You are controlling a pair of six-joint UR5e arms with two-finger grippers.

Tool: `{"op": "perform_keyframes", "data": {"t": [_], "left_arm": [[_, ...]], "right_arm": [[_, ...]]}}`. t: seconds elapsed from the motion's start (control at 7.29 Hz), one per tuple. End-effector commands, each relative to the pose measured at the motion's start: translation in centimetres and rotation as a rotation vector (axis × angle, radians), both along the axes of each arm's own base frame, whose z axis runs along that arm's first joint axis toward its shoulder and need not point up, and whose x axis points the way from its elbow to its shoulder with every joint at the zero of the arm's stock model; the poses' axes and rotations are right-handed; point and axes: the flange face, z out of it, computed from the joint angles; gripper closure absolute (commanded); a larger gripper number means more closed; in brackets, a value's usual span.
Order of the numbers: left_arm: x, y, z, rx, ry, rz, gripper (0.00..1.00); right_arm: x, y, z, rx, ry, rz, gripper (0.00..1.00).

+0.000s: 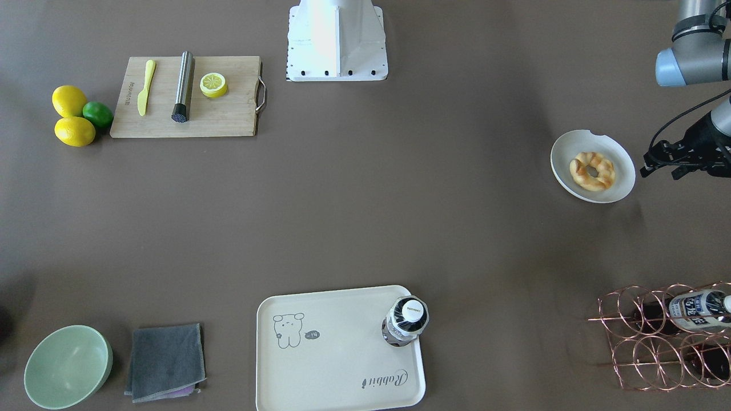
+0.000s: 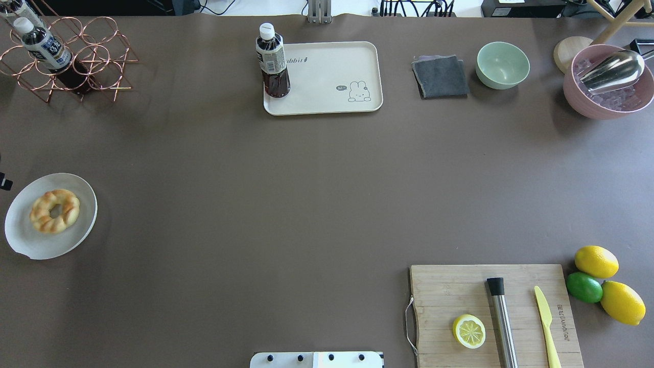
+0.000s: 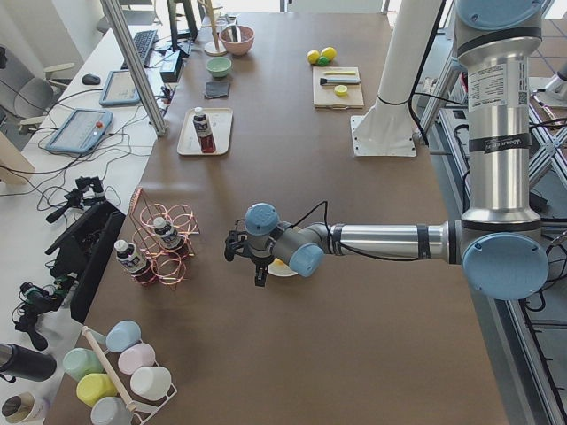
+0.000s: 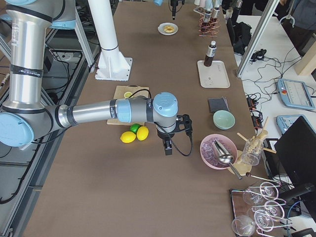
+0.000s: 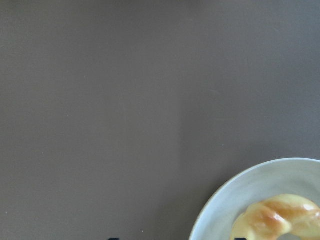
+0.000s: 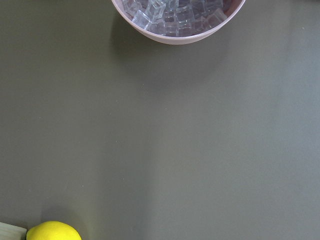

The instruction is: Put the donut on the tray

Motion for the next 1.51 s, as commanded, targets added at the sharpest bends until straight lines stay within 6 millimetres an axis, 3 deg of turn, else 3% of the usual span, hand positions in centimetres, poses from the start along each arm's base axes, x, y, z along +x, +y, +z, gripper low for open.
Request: {"op": "perform_keyframes", "data": {"t": [0.0,0.41,0.55,0.96,1.37], "left_arm": [[2.4,0.9,1.0,-0.009,0.019,-0.013,0.2],[2.9,1.7,2.2,0.013,0.012,-0.005,0.3],[2.8,2.0,2.6,0.018,0.016,-0.005,0.39],[2.7,2.6,3.0,0.027,0.024,0.0,0.43],[4.0,3.1,2.8,0.031,0.026,0.029,0.55]], "right_arm": [[0.0,0.0,-0.1,0.003,-0.001,-0.002,0.0],[-0.2,0.4,0.0,-0.003,-0.027,-0.004,0.0],[-0.2,0.5,0.1,-0.006,-0.032,-0.005,0.0],[-0.3,0.5,0.1,-0.005,-0.042,-0.006,0.0],[-0.3,0.8,0.3,-0.011,-0.042,-0.006,0.0]]}}
